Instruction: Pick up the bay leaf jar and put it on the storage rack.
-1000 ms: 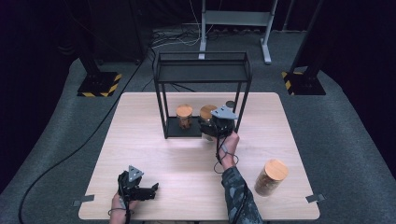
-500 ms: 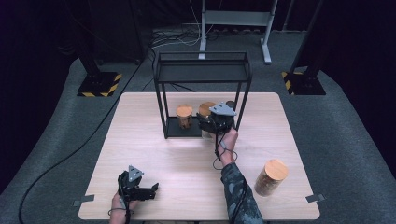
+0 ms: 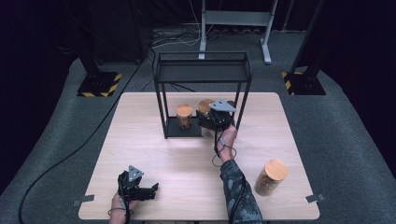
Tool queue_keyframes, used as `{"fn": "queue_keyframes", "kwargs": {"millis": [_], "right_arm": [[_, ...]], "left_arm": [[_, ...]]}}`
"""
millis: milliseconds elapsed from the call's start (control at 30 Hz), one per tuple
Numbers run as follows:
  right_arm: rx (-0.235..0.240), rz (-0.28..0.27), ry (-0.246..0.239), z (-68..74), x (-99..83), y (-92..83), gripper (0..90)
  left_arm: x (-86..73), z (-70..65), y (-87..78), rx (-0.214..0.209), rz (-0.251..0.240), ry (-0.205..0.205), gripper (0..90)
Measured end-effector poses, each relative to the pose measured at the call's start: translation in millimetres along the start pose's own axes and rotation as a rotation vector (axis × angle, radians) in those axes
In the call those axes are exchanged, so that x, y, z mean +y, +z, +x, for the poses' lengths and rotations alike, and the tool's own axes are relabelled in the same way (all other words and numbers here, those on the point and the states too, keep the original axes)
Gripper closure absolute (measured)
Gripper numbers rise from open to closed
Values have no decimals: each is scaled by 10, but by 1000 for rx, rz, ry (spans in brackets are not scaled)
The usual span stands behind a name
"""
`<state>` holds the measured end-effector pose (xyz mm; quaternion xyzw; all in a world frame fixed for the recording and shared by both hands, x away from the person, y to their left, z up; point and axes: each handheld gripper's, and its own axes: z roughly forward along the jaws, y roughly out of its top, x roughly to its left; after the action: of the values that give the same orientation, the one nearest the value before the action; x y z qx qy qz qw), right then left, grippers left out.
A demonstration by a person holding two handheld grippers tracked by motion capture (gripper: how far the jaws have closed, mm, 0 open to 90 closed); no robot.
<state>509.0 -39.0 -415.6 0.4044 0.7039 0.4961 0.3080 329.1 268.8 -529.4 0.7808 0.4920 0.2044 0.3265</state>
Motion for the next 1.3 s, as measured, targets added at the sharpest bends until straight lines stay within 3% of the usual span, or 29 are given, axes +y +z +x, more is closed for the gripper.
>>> {"fn": "queue_keyframes", "kwargs": {"millis": [1300], "right_arm": [[-1, 13, 15, -20, 71, 251, 252]], "left_arm": [[0, -1, 0, -1, -1, 1, 7]]}}
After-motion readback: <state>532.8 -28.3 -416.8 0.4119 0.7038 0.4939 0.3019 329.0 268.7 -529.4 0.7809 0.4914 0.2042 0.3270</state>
